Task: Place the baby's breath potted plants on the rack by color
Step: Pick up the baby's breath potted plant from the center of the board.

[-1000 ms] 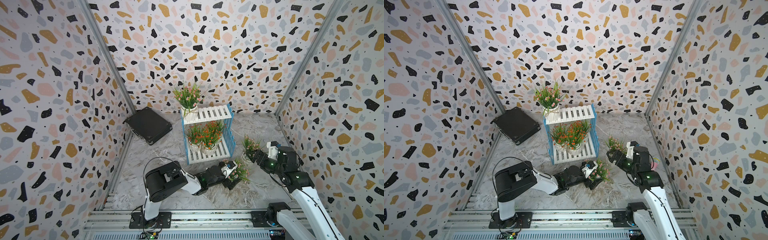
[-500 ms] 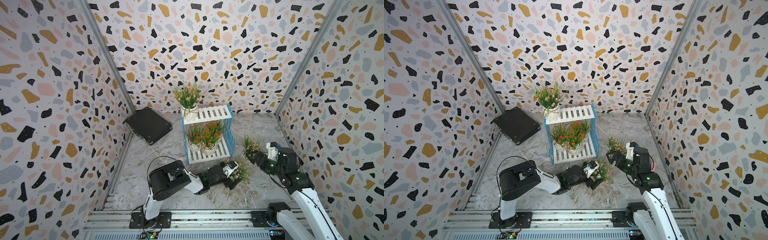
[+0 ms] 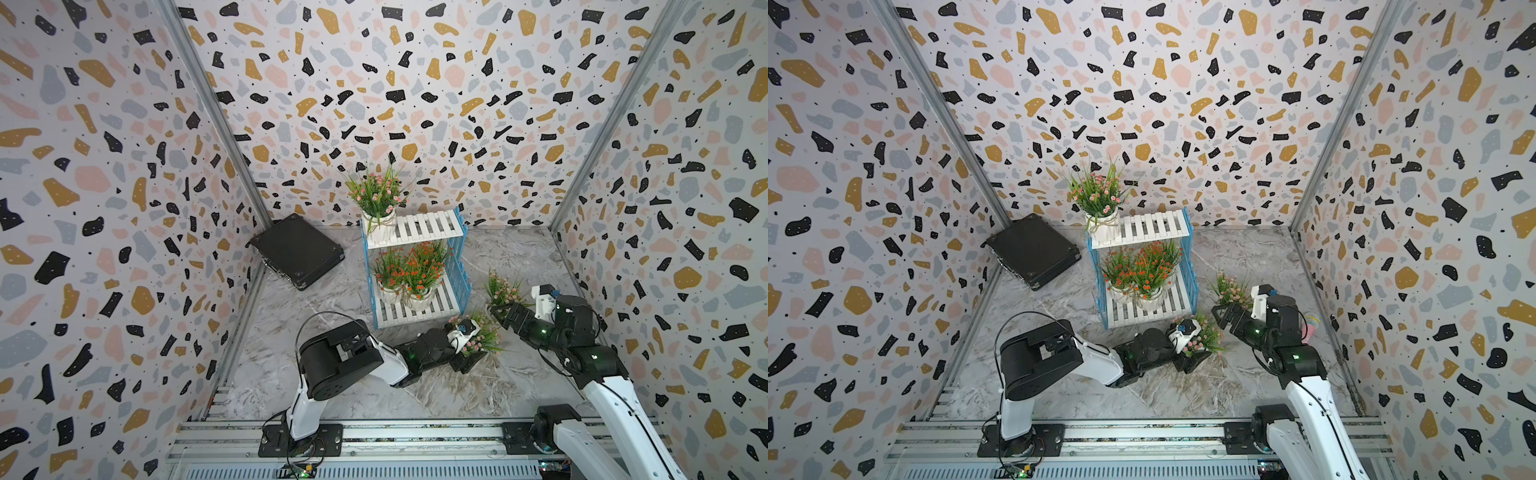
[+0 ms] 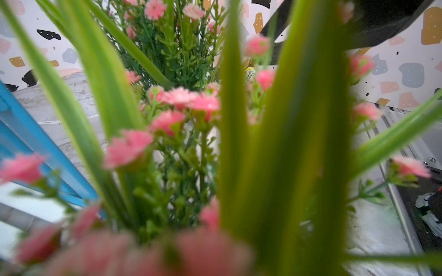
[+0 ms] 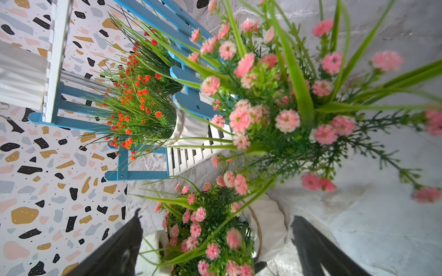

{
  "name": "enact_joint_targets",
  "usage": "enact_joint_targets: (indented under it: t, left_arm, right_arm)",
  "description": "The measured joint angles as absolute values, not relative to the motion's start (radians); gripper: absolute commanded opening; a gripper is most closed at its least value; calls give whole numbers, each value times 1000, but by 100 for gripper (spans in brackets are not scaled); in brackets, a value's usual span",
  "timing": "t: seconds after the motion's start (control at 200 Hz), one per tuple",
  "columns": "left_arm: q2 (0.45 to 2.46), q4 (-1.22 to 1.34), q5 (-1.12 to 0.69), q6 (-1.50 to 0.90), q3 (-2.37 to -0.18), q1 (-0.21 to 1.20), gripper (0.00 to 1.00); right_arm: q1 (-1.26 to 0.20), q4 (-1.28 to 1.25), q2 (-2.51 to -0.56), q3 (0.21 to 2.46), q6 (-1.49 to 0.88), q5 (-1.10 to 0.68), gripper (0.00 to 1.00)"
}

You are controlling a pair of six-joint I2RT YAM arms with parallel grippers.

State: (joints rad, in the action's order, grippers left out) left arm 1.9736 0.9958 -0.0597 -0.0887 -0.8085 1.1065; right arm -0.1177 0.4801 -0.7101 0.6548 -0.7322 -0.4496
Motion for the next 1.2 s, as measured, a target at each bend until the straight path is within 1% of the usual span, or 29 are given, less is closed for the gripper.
enact_joint_targets:
  t: [0.18,0.315,0.501,0.691,0.806,0.946,1.056,1.196]
  left_arm:
    - [1946,965,-53,-88,-793,1106,74]
    - [1904,902,-41,-90,-778,1106,74]
    - [1792,725,-15,-91,-774,1106,75]
    - [1631,487,38,-94,-819,1106,77]
    - [1539,329,69,-101,-906,1106,77]
    - [1468,136,90,-102,-1082,1095,78]
    - [1461,7,80,-102,-1247,1056,78]
    - [1504,-134,70,-94,-1474,962,79]
  right_arm:
    - [-118,514,-709,680,-704,-425,99]
    - [-117,588,-698,776,-643,-366,99]
    - [-110,657,-686,937,-563,-294,99]
    - [-97,707,-698,1010,-514,-253,99]
    - [-86,735,-701,1032,-496,-241,99]
    - [-78,749,-697,1039,-483,-237,99]
    - [-73,755,-685,1039,-476,-234,99]
    - [-69,768,-662,1039,-468,-230,99]
